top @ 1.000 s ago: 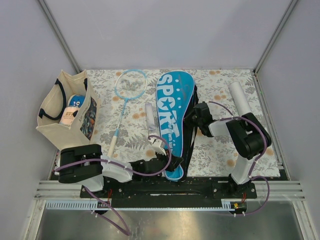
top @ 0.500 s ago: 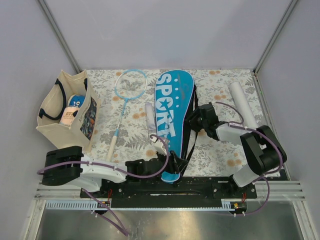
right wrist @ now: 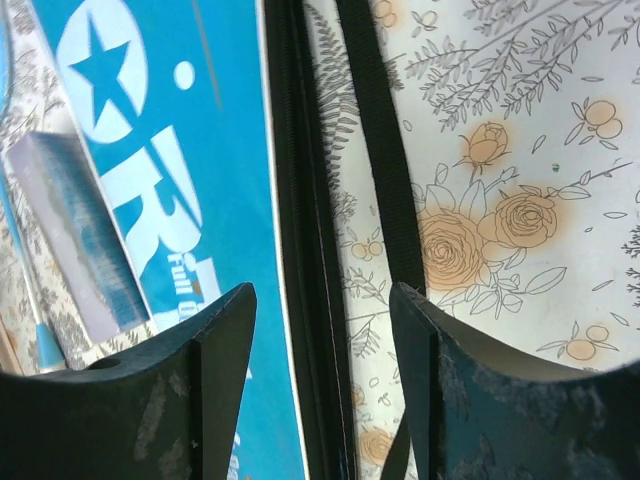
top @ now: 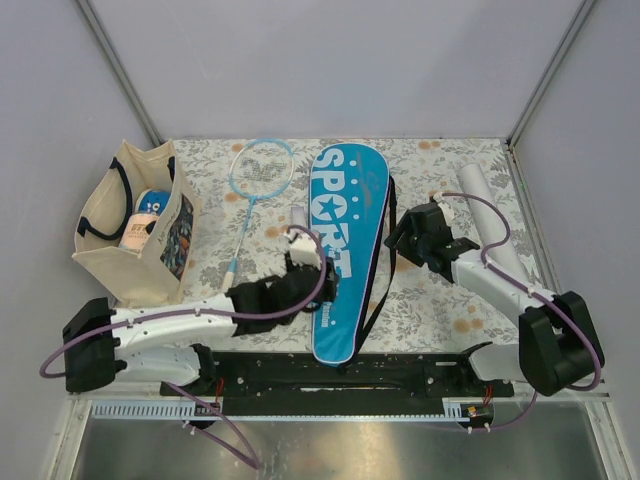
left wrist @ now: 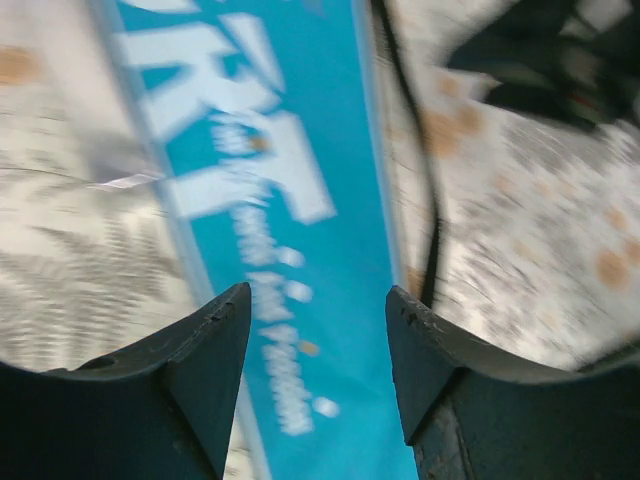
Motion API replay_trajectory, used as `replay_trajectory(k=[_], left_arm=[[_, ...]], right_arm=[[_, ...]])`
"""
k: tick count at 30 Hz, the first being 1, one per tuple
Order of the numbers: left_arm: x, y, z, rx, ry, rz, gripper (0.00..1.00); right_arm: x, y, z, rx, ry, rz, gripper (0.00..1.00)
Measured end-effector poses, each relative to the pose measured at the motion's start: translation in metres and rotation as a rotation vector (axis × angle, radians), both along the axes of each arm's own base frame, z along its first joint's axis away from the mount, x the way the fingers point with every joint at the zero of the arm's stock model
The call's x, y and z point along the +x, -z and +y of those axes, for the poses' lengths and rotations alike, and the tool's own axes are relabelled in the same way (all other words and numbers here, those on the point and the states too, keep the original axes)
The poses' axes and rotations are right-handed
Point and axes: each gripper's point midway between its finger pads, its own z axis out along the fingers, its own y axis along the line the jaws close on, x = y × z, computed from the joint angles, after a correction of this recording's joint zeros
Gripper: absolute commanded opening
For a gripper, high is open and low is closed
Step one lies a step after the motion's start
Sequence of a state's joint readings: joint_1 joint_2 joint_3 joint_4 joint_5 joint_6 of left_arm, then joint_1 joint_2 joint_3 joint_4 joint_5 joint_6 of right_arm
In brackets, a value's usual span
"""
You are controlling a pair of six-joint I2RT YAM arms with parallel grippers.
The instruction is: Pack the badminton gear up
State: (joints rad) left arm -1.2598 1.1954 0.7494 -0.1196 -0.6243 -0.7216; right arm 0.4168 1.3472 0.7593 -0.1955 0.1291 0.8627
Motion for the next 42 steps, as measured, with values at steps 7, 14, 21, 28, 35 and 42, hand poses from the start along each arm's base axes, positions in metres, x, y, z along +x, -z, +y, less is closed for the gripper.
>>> replay_trajectory(k=[7,14,21,28,35,42], left_arm=[[0.085,-0.002,0.127,0.185,-0.32,0.038,0.6],[0.132,-0.012,0.197,0.305,-0.445,0.094,0.61],[0.152,0.039,0.235,0.478,-0.421,0.29,0.62],[0.143,0.092,0.261,0.57,-0.38,0.504,0.56],[0.137,0.115,0.265,0.583,-0.345,0.594,0.5],[0.129,0.137,0.26,0.576,-0.335,0.667,0.43]], right_arm=[[-0.013,-0.031,0.01,-0.039,-0.223,-0.097,0.65],[-0.035,-0.06,0.032,0.028,-0.429,-0.179,0.65],[-0.059,-0.096,0.04,0.102,-0.528,-0.3,0.65],[-0.067,-0.119,0.039,0.11,-0.556,-0.384,0.65],[-0.069,-0.12,0.04,0.111,-0.57,-0.39,0.65],[-0.073,-0.115,0.041,0.117,-0.581,-0.377,0.65]])
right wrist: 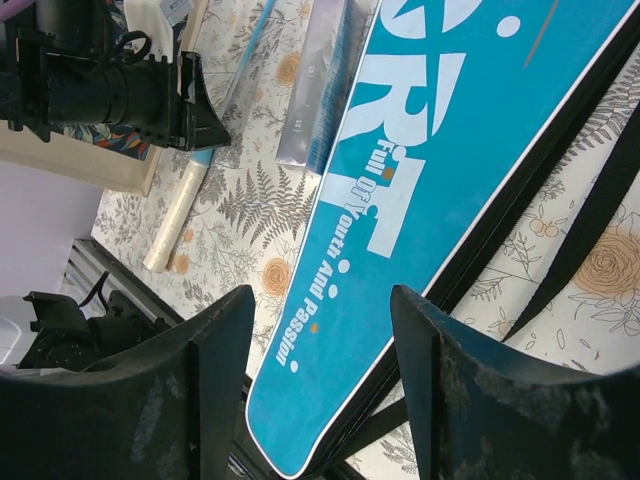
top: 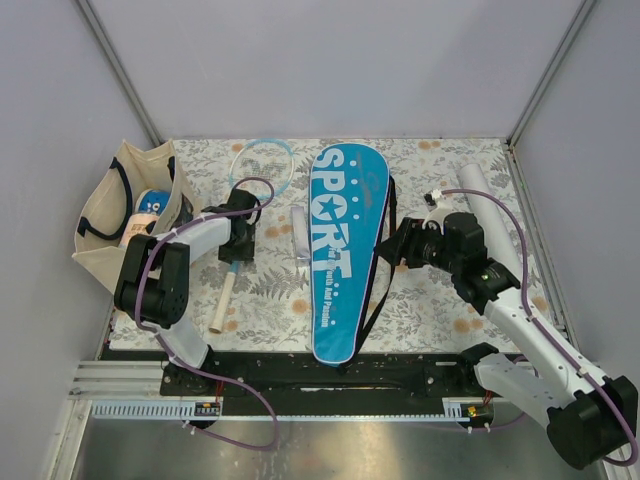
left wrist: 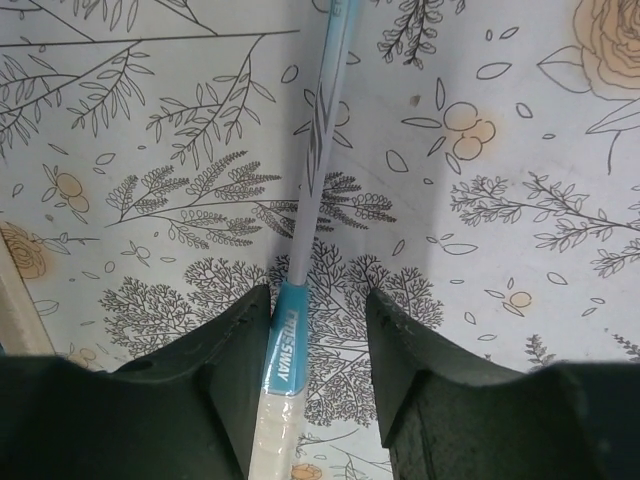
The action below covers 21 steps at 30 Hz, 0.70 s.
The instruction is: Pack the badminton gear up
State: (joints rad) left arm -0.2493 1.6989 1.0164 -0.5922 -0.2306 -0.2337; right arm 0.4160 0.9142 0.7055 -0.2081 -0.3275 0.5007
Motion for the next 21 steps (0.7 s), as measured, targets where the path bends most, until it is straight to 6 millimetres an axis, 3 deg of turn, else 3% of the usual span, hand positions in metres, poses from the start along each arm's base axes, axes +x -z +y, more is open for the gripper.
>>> replay_trajectory(k=[2,9,16,21], left_arm=[[0.001,0.0,-0.002,-0.01,-0.007,-0.003,0.35],[0.0,0.002,-0.008,-0.049,-0.017,0.0,0.24],[-0.005,0.002,-0.014,-0.088,-0.01,0.004,0.0],[-0.016,-0.003,-0.023,-0.156,-0.024,-0.001,0.0]], right_arm=[[-0.002,-0.001,0.0,0.004,-0.004,-0.004,0.65],[-0.007,-0.001,-0.002,0.016,-0.001,-0.007,0.65],[-0.007,0.006,0.001,0.044,0.018,0.045,0.63],[-0.006,0.013,0.007,0.084,0.028,0.117,0.63]])
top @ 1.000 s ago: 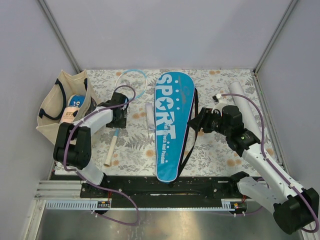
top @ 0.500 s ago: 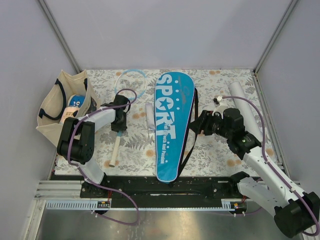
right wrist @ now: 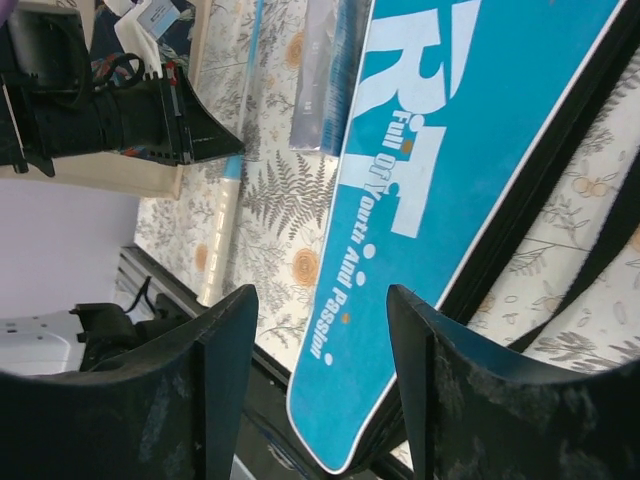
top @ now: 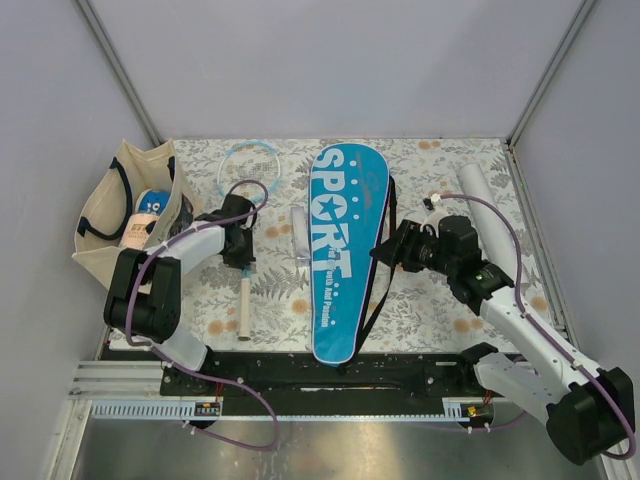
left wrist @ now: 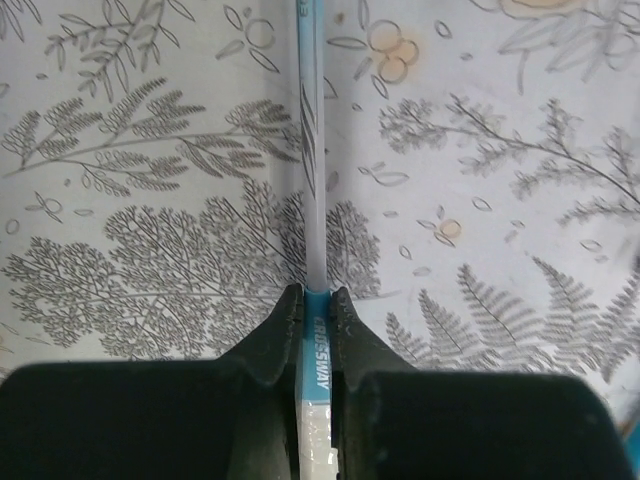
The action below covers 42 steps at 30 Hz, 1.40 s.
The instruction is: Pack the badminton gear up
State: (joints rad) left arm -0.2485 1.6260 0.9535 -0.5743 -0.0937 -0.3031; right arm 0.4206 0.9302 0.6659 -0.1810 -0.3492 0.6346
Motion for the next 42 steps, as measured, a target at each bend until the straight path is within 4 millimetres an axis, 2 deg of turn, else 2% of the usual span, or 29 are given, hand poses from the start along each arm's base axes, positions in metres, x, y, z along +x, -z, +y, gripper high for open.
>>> replay_trajectory(k=[3,6,12,18,22,25,31,42], left_arm=[[-0.006,-0.009,-0.008,-0.057,-0.009,-0.023,0.0],[-0.005,-0.02,-0.017,-0.125,-0.022,-0.065,0.0],[-0.008,-0.03,-0.036,-0.262,-0.055,-0.128,0.0],[-0.016,-0.031,-0.048,-0.368,-0.101,-0.168,0.0],[-0.015,-0.038,-0.055,-0.434,-0.127,-0.206,0.0],[-0.013,-0.041,-0.06,-0.47,-0.137,-0.225,0.0],[-0.015,-0.048,-0.068,-0.547,-0.149,-0.252,0.0],[-0.019,-0.056,-0.071,-0.598,-0.17,-0.286,0.0]], right_arm=[[-0.003,0.002,0.01,0.038,-0.008,0.028,0.64],[-0.012,0.006,0.03,0.069,-0.047,0.068,0.65],[-0.028,0.028,0.078,0.077,-0.116,0.146,0.68],[-0.049,0.056,0.138,0.024,-0.187,0.201,0.71],[-0.047,0.066,0.181,0.022,-0.217,0.2,0.71],[-0.044,0.076,0.2,0.019,-0.22,0.201,0.71],[-0.031,0.095,0.232,0.001,-0.222,0.208,0.66],[-0.018,0.114,0.259,-0.008,-0.226,0.225,0.43]])
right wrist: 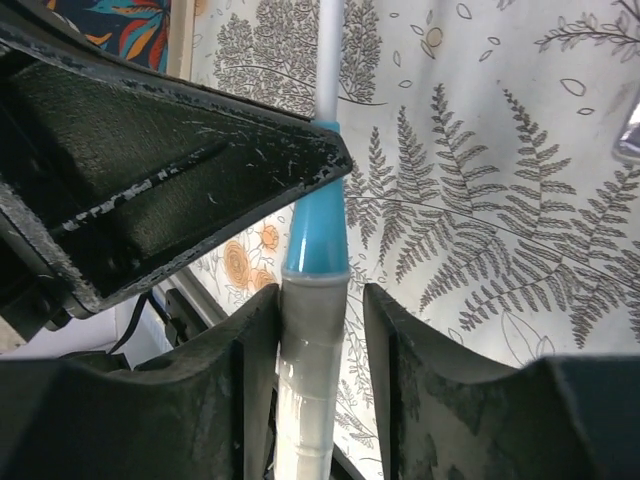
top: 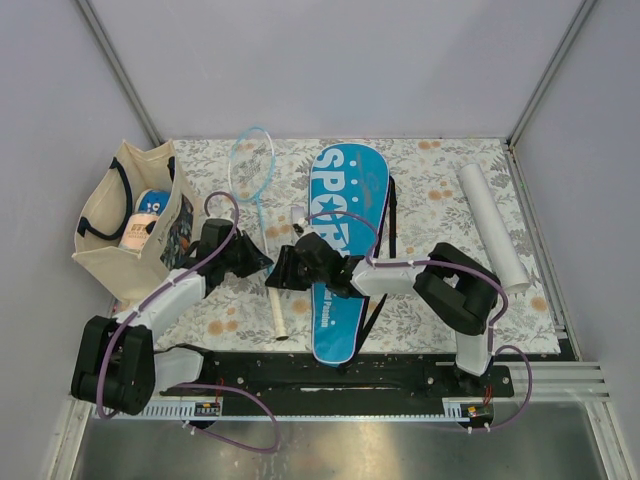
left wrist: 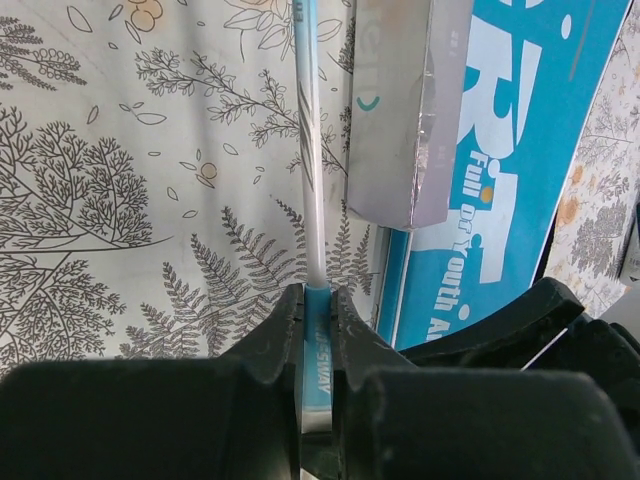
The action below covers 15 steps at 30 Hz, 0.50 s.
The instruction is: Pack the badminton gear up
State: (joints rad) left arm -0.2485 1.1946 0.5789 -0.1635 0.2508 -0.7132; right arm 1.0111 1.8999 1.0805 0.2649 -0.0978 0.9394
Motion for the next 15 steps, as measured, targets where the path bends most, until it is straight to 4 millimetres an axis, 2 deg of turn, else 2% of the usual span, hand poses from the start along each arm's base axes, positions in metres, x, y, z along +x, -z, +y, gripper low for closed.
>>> replay_trajectory(k=[3,6,8,12,15], left_arm=[[-0.001,-0.002,0.0,-0.007,-0.007,-0.004,0.02],[-0.001,-0.004,0.002,-0.011,-0.02,-0.011,0.22],[0.0,-0.006,0.003,-0.009,-0.026,-0.02,0.34],[0.0,-0.016,0.003,-0.016,-0.023,-0.054,0.57],[-0.002,-0.028,0.003,-0.015,-0.011,-0.085,0.68]], right_arm=[[0.0,-0.003,0.004,0.015,-0.002,-0.005,0.29],[0.001,-0.005,0.006,0.03,0.003,-0.001,0.08],[0.001,-0.007,0.007,0.047,0.005,-0.005,0.0],[0.0,-0.006,0.007,0.083,0.013,0.002,0.0],[-0.006,0.003,0.002,0.079,0.011,0.021,0.0]])
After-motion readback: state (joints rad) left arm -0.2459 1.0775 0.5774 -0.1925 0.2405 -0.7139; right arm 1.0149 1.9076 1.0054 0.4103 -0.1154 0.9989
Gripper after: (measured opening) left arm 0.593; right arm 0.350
